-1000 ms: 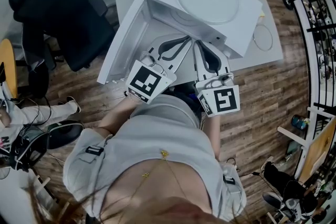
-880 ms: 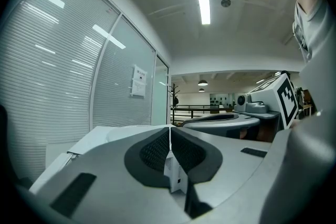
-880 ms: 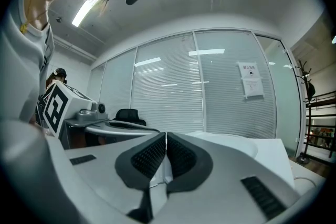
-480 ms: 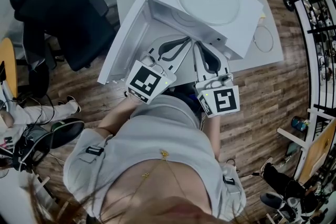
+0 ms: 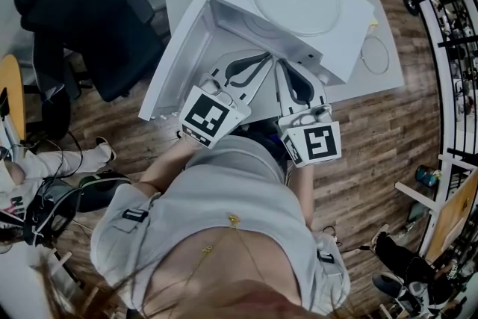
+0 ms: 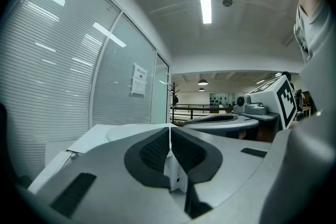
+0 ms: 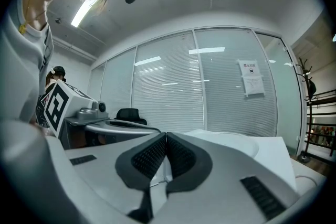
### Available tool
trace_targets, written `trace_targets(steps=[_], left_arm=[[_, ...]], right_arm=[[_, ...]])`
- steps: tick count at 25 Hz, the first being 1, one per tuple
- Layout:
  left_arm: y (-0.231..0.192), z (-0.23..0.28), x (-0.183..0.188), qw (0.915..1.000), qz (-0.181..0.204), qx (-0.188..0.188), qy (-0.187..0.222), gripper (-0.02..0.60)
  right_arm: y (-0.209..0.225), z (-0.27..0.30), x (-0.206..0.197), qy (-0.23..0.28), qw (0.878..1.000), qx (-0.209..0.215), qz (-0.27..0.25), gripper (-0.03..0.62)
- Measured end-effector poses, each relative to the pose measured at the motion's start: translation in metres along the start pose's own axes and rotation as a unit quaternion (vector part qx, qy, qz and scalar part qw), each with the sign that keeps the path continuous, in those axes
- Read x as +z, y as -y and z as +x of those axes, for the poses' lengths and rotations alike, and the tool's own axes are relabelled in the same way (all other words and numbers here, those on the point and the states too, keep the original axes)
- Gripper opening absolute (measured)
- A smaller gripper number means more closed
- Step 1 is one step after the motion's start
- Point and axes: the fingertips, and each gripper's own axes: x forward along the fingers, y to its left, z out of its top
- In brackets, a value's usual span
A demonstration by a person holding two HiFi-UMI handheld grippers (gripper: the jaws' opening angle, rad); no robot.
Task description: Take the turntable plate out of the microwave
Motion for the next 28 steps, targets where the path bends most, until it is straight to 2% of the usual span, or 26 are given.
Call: trace_targets(steps=[28], left_arm=[[-0.0042, 0.002, -0.0061, 0.9999, -0.003, 0.004, -0.009, 0.034]], right_arm=[[0.0022, 0.006, -0.0043, -0.014, 1.0, 0.003, 0.004, 0.017]])
